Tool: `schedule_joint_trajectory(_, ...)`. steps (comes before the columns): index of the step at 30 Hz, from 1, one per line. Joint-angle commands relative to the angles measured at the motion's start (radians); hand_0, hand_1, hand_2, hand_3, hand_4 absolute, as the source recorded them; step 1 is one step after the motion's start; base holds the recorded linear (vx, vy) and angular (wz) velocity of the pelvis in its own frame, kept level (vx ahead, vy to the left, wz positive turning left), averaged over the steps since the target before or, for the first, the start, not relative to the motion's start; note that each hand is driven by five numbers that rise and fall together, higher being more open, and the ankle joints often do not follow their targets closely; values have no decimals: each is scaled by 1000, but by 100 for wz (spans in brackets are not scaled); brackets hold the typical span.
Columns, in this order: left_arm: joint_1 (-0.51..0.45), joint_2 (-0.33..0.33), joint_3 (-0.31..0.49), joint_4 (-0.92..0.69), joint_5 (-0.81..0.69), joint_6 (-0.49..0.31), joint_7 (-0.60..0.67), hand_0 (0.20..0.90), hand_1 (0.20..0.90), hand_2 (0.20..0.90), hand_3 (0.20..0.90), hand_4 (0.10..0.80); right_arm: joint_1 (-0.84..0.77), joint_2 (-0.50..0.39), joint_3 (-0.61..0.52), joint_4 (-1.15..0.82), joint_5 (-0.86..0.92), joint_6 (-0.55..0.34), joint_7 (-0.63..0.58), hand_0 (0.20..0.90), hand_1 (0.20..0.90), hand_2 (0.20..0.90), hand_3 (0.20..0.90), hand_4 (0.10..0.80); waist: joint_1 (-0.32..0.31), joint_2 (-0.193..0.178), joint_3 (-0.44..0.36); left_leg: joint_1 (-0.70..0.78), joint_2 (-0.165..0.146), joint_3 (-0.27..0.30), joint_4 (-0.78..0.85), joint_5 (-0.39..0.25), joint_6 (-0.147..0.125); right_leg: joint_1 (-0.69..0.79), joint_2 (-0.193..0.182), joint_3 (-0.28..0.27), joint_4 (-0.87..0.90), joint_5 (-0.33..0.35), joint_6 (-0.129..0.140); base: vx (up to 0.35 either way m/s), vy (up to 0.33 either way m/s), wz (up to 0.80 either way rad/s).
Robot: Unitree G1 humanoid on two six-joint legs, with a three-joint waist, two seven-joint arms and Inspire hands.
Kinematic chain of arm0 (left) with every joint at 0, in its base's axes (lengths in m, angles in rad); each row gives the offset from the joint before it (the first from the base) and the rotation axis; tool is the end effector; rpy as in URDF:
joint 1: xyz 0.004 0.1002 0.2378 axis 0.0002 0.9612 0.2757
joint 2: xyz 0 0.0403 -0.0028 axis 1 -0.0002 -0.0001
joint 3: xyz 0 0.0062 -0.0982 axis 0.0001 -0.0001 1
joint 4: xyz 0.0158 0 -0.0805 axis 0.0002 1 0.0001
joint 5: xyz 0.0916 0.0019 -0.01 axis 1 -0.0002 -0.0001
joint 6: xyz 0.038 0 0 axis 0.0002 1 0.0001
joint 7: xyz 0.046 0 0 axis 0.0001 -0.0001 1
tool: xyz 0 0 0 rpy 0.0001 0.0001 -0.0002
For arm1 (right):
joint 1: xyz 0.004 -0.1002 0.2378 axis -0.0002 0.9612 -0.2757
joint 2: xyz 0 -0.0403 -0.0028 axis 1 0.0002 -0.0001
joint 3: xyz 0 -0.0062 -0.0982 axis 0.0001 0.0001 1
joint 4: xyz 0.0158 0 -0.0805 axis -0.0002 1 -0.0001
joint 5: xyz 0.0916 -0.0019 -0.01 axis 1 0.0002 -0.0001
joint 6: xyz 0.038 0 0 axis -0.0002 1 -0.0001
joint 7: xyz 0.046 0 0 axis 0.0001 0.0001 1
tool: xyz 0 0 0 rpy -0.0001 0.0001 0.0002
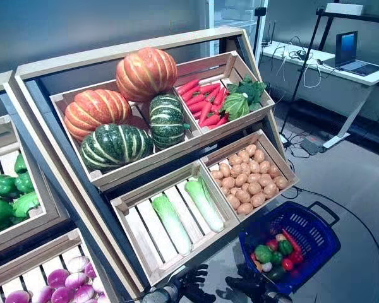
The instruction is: Put vegetables into the basket
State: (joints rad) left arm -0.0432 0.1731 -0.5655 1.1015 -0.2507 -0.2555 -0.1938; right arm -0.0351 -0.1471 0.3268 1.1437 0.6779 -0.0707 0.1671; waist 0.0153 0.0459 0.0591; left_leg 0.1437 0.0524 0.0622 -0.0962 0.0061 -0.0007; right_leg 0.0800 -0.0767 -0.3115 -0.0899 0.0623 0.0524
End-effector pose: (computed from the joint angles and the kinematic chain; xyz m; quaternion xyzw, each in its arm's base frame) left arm 0.1020 0.1565 -0.0967 0.0622 0.4210 -0.2293 0.8754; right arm 0.0949 -0.1736 -0.1024 0.1698 0.4885 -0.0157 0.8557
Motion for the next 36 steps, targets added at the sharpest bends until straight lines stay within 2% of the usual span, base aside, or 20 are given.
schedule_joint_trajectory(1,-111,-29,-15,2,-29,-81,-9,900,900,900,900,800,-112,39,1,40,45,-20,7,900,900,900,900,800,-4,-18,49,15,-29,69,9,-62,19,93,7,54,3,-91,-31,0,0,0)
schedule_joint_trajectory(20,-121,-37,-32,24,12,-87,0,900,900,900,900,800,-114,46,2,40,59,-20,-4,900,900,900,900,800,3,-18,47,10,-29,68,9,-57,19,90,5,42,3,-87,-30,0,0,0)
schedule_joint_trajectory(24,-130,-24,-46,-16,20,-170,-15,900,900,900,900,800,-117,44,10,29,75,-16,-15,900,900,900,900,800,2,-16,49,7,-29,69,9,-55,16,88,4,43,3,-86,-30,0,0,0)
schedule_joint_trajectory(26,-141,-4,-47,-96,42,-222,-18,900,900,900,900,800,-116,41,11,11,91,-8,-29,900,900,900,900,800,0,-15,52,7,-29,70,9,-56,14,87,5,45,3,-87,-30,0,0,0)
schedule_joint_trajectory(28,-158,37,-55,-243,78,-248,-13,900,900,900,900,800,-112,29,13,-32,104,-2,-56,900,900,900,900,800,0,-13,58,5,-29,71,9,-56,12,84,5,45,3,-85,-29,0,0,0)
schedule_joint_trajectory(29,-174,101,-64,-409,120,-256,7,900,900,900,900,800,-103,14,19,-91,110,10,-87,900,900,900,900,800,3,-9,64,3,-29,70,9,-56,13,82,6,46,3,-85,-30,0,0,0)
schedule_joint_trajectory(31,-198,197,-55,-605,210,-268,71,900,900,900,900,800,-85,-5,16,-149,107,19,-112,900,900,900,900,800,5,-5,68,0,-30,70,9,-56,15,80,6,43,3,-85,-31,0,0,0)
schedule_joint_trajectory(33,-220,318,0,-771,415,-312,188,900,900,900,900,800,-60,-26,-6,-180,88,12,-118,900,900,900,900,800,10,2,65,0,-32,71,9,-58,17,82,4,37,3,-87,-29,0,0,0)
schedule_joint_trajectory(35,-231,388,47,-846,494,-333,243,900,900,900,900,800,-43,-34,-23,-187,79,1,-114,900,900,900,900,800,12,3,60,1,-33,71,9,-60,17,85,3,31,3,-90,-28,54,16,2)
schedule_joint_trajectory(36,-243,474,116,-938,616,-338,319,900,900,900,900,800,-22,-46,-42,-199,64,-21,-118,900,900,900,900,800,18,3,52,3,-34,71,9,-64,16,90,1,23,3,-94,-27,81,12,1)
